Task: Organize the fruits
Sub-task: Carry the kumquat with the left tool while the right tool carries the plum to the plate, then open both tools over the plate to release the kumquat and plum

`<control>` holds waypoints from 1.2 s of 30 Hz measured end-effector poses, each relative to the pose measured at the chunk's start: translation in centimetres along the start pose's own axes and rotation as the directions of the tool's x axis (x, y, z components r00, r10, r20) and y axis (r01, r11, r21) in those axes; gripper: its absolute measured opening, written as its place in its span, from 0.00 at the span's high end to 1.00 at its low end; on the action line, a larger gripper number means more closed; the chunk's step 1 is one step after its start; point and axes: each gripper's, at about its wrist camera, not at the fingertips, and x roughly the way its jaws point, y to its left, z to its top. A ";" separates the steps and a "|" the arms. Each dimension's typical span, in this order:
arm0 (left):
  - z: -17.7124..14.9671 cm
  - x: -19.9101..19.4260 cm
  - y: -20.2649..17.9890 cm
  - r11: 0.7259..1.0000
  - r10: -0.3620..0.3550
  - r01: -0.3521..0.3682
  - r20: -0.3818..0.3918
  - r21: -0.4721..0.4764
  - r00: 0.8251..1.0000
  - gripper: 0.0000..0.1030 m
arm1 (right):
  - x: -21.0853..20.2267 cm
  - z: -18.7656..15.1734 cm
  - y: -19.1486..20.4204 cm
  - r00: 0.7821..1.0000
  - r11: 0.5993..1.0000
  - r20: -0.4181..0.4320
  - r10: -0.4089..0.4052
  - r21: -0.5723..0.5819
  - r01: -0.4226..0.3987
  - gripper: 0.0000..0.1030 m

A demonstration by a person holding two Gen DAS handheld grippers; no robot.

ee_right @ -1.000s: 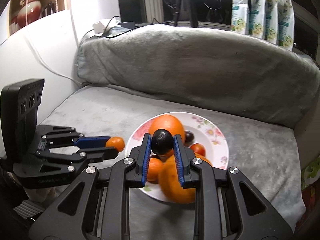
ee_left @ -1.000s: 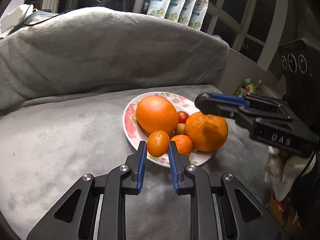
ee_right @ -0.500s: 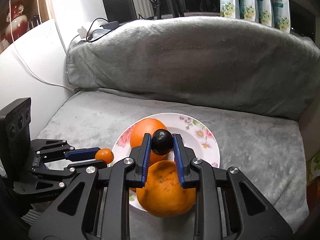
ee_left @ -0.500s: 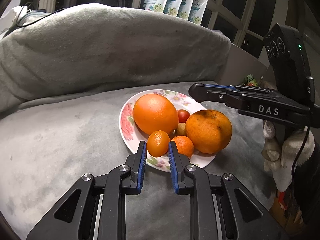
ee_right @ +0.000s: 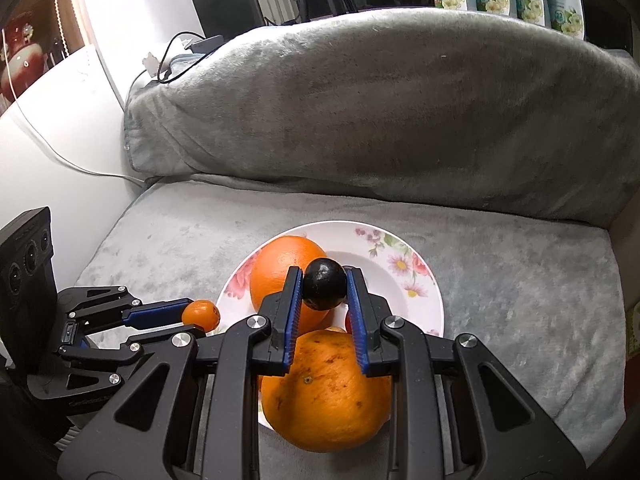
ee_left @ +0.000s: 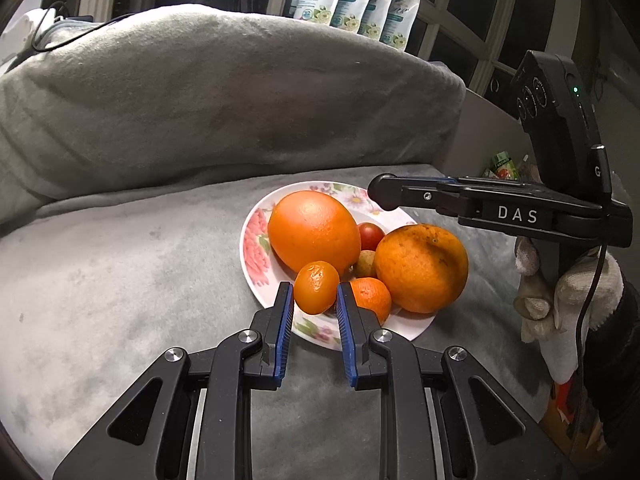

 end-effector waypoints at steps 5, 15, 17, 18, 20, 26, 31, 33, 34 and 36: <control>0.1 0.2 -0.1 1.000 -0.005 0.005 0.000 0.004 1.000 0.80 | 0.0 0.0 -0.1 1.000 1.000 0.004 -0.001 0.004 0.001 0.77; 0.1 0.3 -0.2 1.000 -0.009 0.009 0.005 0.007 1.000 0.80 | -0.1 0.0 -0.1 1.000 1.000 0.004 0.002 0.008 -0.002 0.66; 0.1 0.3 -0.3 1.000 -0.008 0.008 0.007 0.005 1.000 0.80 | -0.3 0.1 -0.1 1.000 1.000 0.014 -0.003 0.008 0.003 0.48; 0.1 0.3 -0.3 1.000 -0.009 0.009 0.010 0.005 1.000 0.78 | -0.4 0.1 -0.1 1.000 1.000 0.023 -0.004 0.008 0.004 0.45; 0.1 0.2 -0.3 1.000 -0.011 0.011 0.015 0.003 1.000 0.71 | -0.6 0.2 0.0 1.000 1.000 0.028 0.002 0.011 -0.003 0.45; 0.2 -0.5 -0.6 1.000 -0.009 0.009 0.040 0.012 0.999 0.59 | -1.3 0.3 0.4 0.999 1.000 0.043 0.001 0.011 -0.001 0.38; 0.0 -1.5 -0.8 1.000 -0.001 -0.001 0.061 0.020 0.998 0.51 | -2.3 0.1 0.8 0.998 1.000 0.067 -0.005 0.015 0.004 0.27; -0.1 -2.0 -0.8 1.000 0.003 -0.005 0.072 0.016 0.997 0.46 | -2.6 0.0 1.1 0.997 1.000 0.076 -0.012 0.014 0.011 0.24; -0.2 -2.3 -0.8 1.000 0.006 -0.007 0.079 0.016 0.997 0.46 | -2.8 -0.1 1.2 0.997 1.000 0.080 -0.012 0.012 0.011 0.24; -0.2 -2.7 -0.9 1.000 0.013 -0.014 0.086 0.018 0.996 0.44 | -3.2 -0.2 1.6 0.996 1.000 0.086 -0.020 0.012 0.019 0.23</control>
